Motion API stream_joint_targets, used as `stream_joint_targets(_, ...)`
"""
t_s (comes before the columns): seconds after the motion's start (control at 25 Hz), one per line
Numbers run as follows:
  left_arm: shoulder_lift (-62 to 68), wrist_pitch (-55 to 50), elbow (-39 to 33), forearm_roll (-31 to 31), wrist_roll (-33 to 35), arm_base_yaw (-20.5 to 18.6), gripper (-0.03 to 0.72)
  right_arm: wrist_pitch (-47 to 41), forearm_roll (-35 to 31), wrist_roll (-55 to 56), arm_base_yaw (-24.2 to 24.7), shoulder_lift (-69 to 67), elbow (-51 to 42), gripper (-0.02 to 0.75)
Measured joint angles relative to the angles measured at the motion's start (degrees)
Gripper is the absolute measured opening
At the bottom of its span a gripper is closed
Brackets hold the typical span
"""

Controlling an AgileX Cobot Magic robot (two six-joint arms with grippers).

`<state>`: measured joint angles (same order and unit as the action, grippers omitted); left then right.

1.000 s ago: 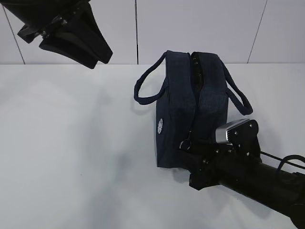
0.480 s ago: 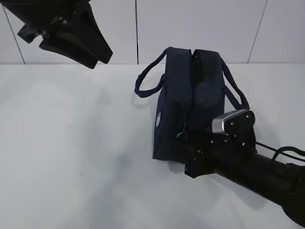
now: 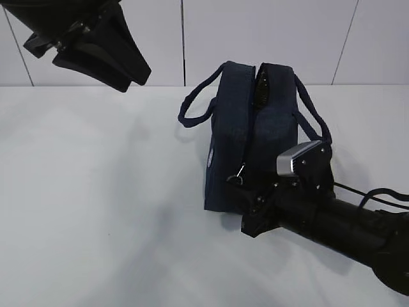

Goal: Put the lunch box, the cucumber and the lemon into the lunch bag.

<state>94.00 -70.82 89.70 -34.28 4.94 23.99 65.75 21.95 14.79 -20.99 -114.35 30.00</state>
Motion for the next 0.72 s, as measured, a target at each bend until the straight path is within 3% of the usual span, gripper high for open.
stream_joint_targets(0.2, 0.0, 0.0, 0.0, 0.0, 0.0, 0.0, 0.238, 0.0, 5.2, 0.0, 0.0, 0.0, 1.2, 0.407)
stream_joint_targets(0.72, 0.0, 0.0, 0.0, 0.0, 0.0, 0.0, 0.239, 0.0, 6.8, 7.5, 0.0, 0.0, 1.2, 0.407)
